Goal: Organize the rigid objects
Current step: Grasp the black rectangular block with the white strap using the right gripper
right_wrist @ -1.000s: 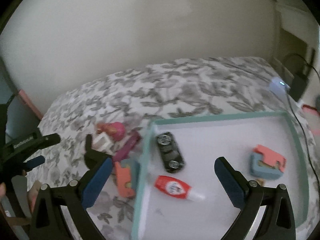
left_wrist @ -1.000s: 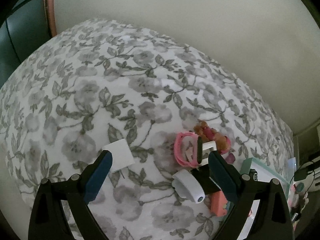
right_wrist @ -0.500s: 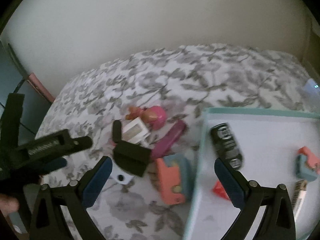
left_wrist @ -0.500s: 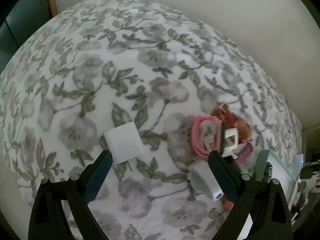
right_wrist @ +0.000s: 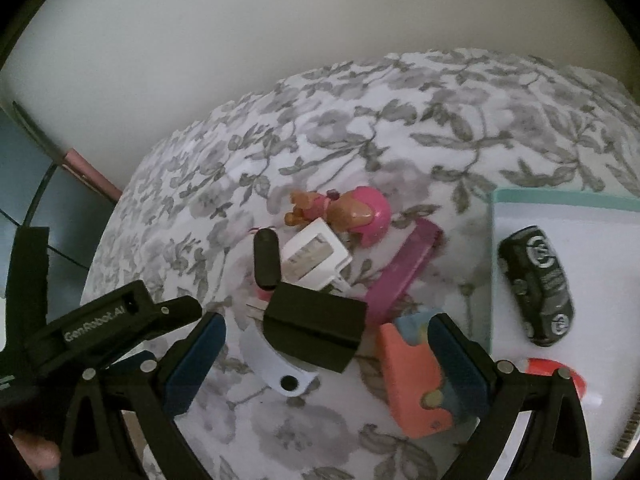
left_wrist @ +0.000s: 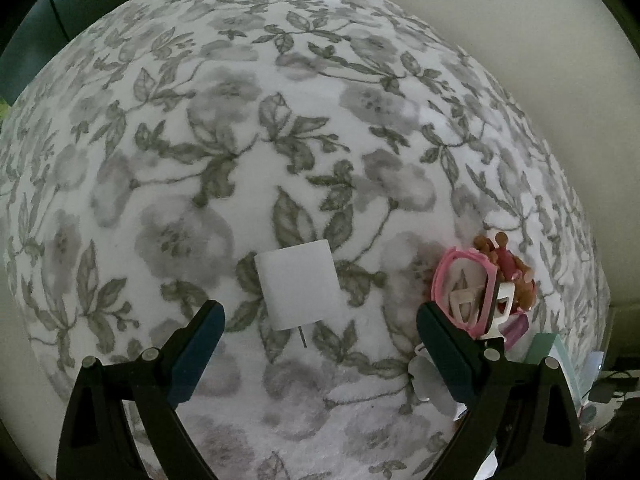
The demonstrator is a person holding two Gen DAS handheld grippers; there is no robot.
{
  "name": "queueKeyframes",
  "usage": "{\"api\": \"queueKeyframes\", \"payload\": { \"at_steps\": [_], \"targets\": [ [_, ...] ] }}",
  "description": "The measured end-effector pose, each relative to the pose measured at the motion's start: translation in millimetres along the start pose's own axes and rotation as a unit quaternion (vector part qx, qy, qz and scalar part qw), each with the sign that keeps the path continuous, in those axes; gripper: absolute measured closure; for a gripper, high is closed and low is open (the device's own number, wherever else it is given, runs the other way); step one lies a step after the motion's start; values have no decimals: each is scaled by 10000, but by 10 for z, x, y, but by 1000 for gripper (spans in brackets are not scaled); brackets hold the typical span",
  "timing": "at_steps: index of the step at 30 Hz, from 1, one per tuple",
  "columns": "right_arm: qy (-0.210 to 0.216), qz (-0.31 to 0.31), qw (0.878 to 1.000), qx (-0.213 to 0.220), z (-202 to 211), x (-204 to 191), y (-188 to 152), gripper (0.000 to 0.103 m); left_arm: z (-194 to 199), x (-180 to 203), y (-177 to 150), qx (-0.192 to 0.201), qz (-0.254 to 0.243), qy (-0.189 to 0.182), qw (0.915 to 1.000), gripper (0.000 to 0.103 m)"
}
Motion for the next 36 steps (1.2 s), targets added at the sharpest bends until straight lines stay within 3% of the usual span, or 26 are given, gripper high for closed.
{"api": "queueKeyframes", "payload": {
  "at_steps": [7,12,31,36],
  "targets": [
    [-68,87,9999,-20,-127,-105,3,17,-101,-27,-13,-174,29,-19,9998,6],
    [-6,34,10000,-88,-171,-78,-19,31,-174,2,-60,-319,-6,-79,9995,6],
    [270,-406,9988,67,196,134,20,32,-243,293,-141,-619,-47,-651,9959,6],
    [174,-509,9984,162,345,241,38,32,-247,369,-152,-650,-145,-737,9951,6]
  ]
}}
Point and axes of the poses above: each gripper's, at about its wrist camera, not at the fingertips, and z roughly against the way its jaws point, x to its right, y to its top, the point moved 2 cm from there along -z, roughly the way its jaws point, and after that the axes turned 1 degree about -x, right-handed, at the moved point
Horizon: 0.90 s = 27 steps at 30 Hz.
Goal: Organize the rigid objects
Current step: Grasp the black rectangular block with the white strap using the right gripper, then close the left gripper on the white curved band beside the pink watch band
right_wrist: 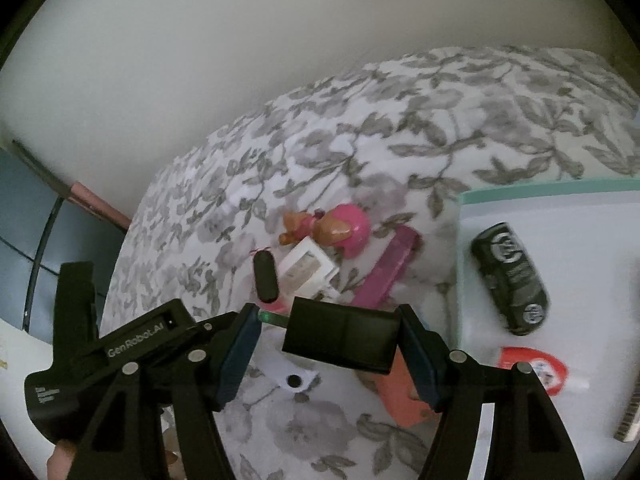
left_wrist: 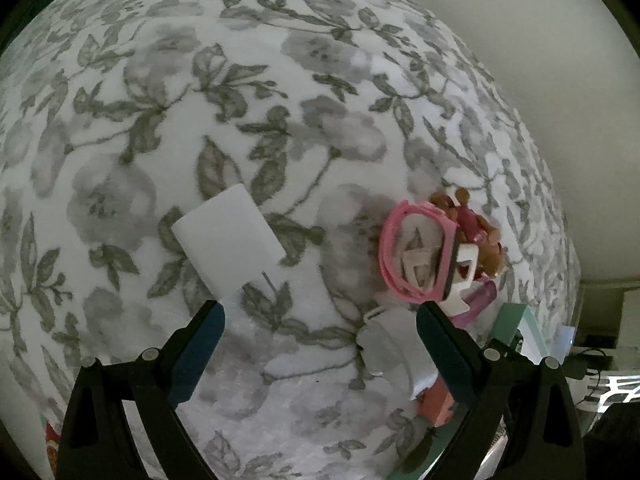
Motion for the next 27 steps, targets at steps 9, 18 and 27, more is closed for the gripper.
{"api": "queueKeyframes", "payload": {
  "at_steps": [9,18,27],
  "targets": [
    [-89,-361,9992,166,258,237,54,32,-150,345,-97,-67,-732,275,9969,6],
    [-42,-748,9968,271,483,450,44,32,-419,622,-211,-109,-1427,780,9866,7],
    [-153,-980,9947,269,659,558,-54,32,-502,878,-254,224,-2053,1274,9701,28]
  ]
}}
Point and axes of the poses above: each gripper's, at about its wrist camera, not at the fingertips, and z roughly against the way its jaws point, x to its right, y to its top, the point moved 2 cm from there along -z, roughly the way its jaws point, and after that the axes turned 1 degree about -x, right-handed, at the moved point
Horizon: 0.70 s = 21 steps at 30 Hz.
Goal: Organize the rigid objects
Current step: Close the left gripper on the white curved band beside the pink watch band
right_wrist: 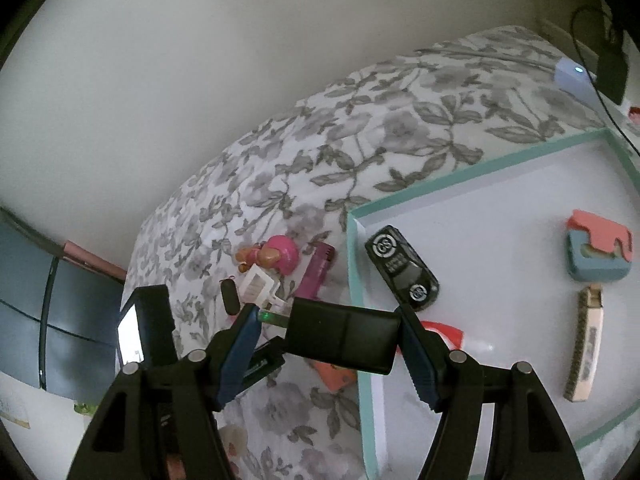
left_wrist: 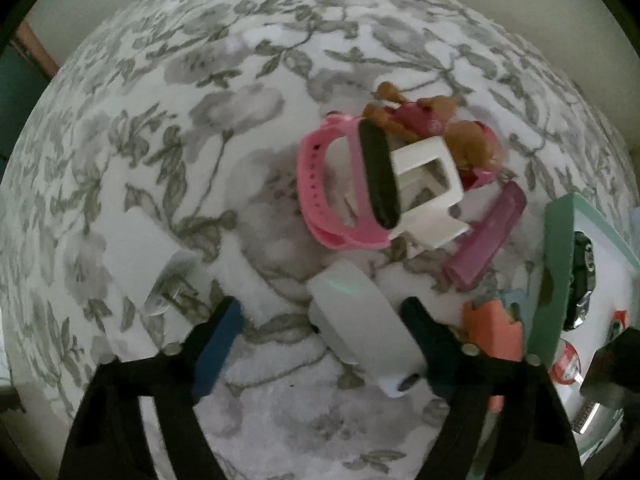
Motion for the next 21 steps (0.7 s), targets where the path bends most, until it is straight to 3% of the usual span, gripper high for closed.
{"api": "queueKeyframes", "payload": {
  "at_steps": [2,5,14,21],
  "targets": [
    [-48,-83,10000,-3,35,42,-22,32,26,53,19,77,-124,-42,9999,44],
    [-106,-235,9997,-20,82,120,-44,32,47,165,49,130,-331,-57,9994,54],
    [-287,-710,9971,24,233,412,-5,32,72,373,25,103,-387,-98,9991,55],
    [-468,-881,9949,129,319,578,61,32,172,187,-152,138,-349,-392,9985,55]
  ]
}}
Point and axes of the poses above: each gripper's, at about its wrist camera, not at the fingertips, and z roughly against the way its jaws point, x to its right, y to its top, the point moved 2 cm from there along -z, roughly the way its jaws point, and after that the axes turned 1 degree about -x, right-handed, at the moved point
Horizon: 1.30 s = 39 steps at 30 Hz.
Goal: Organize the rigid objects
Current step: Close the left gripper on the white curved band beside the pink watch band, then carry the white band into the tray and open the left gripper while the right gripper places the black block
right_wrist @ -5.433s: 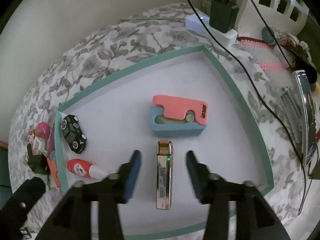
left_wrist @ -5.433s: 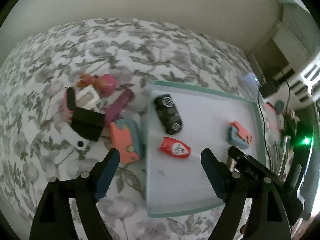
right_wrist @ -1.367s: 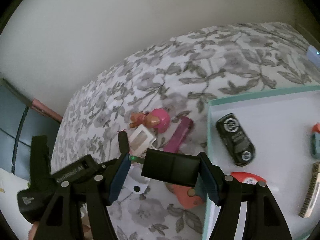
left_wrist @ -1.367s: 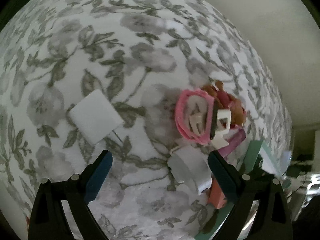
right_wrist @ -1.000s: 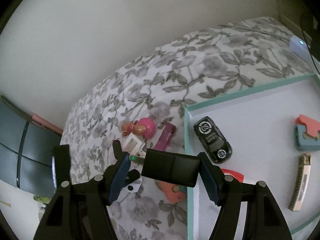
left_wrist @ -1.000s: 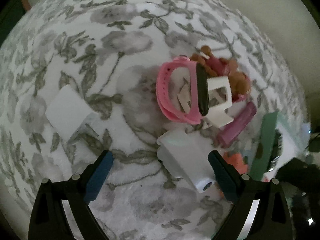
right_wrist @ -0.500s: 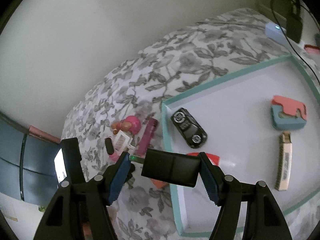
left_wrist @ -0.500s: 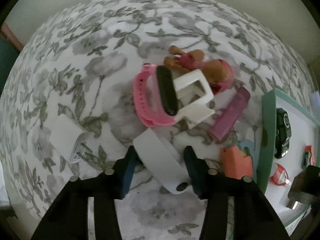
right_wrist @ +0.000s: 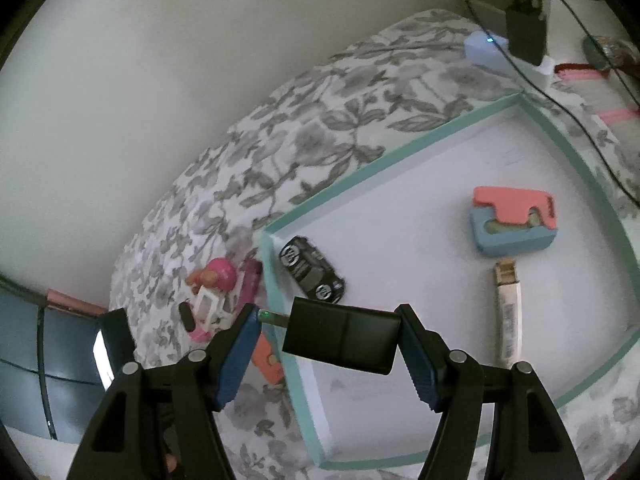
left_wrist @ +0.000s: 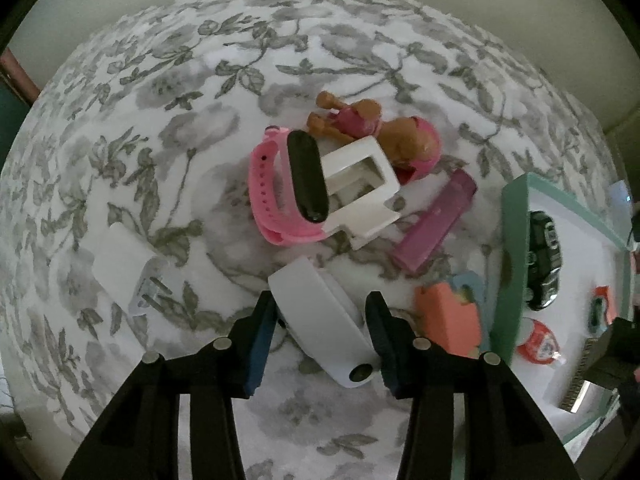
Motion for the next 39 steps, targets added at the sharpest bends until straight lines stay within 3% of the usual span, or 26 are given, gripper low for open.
{"api": "queueKeyframes", "payload": {
  "at_steps": [10,17,25,28,30,39],
  "targets": [
    [-282,-227,9990,252,144,280,158,32,628,-19,-41,590,69,-288,9978,55],
    [-594,-55,9976,363,222,356,229,32,842,297,-123,827,-368,-439,9949,55],
    [-1166,-3,9923,409,236,539,278,32,764,813,-404,633,-1104,-462,9908,55],
    [-1908,34,9796,626,322,659,311,32,709,971,-499,513,-1321,-506,9886,55],
    [-2155,-9,9738,724,370,726,338,32,696,1046,-549,478,-1407,-485,9877,55],
    [-2414,-513,9678,486,282,1085,337,32,547,1254,-711,218,-1657,-429,9850,55]
  ]
}}
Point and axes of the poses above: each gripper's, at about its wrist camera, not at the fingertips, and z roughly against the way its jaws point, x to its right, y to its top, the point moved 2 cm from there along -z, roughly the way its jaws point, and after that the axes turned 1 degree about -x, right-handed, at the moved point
